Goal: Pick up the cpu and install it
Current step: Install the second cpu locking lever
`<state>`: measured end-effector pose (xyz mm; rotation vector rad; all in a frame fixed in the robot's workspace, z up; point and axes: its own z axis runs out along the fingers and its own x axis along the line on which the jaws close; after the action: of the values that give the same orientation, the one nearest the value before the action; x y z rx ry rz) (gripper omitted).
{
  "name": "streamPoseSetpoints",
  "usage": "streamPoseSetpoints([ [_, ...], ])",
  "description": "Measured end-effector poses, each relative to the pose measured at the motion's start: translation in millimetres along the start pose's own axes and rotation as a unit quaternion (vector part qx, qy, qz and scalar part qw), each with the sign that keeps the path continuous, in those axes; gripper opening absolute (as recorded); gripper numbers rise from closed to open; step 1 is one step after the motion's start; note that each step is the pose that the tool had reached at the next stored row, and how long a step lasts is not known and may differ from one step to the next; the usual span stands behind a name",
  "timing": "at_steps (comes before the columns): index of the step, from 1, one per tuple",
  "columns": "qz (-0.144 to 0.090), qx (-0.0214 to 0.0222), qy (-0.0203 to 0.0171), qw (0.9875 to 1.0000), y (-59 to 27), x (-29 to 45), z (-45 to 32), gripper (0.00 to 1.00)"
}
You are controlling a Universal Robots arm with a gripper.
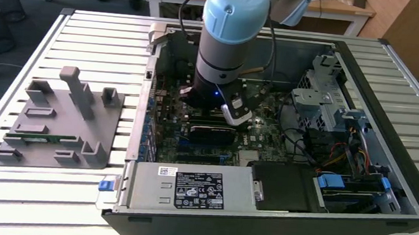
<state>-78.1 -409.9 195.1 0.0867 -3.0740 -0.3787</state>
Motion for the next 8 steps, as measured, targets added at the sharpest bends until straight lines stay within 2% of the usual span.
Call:
streamPoseSetpoints([
  [1,0.000,-0.0015,0.0001,1.0000,-0.3,0.7,0.5,0.11],
  [2,0.000,-0.0067,-0.0005,1.0000,-0.2,1.9,1.9,0.11],
  [4,-0.001,-0.0117,-0.0008,0.9999,-0.3,2.7,2.4,0.11],
  [8,-0.001,-0.0168,-0.0010,0.9999,-0.5,3.1,3.3,0.11],
])
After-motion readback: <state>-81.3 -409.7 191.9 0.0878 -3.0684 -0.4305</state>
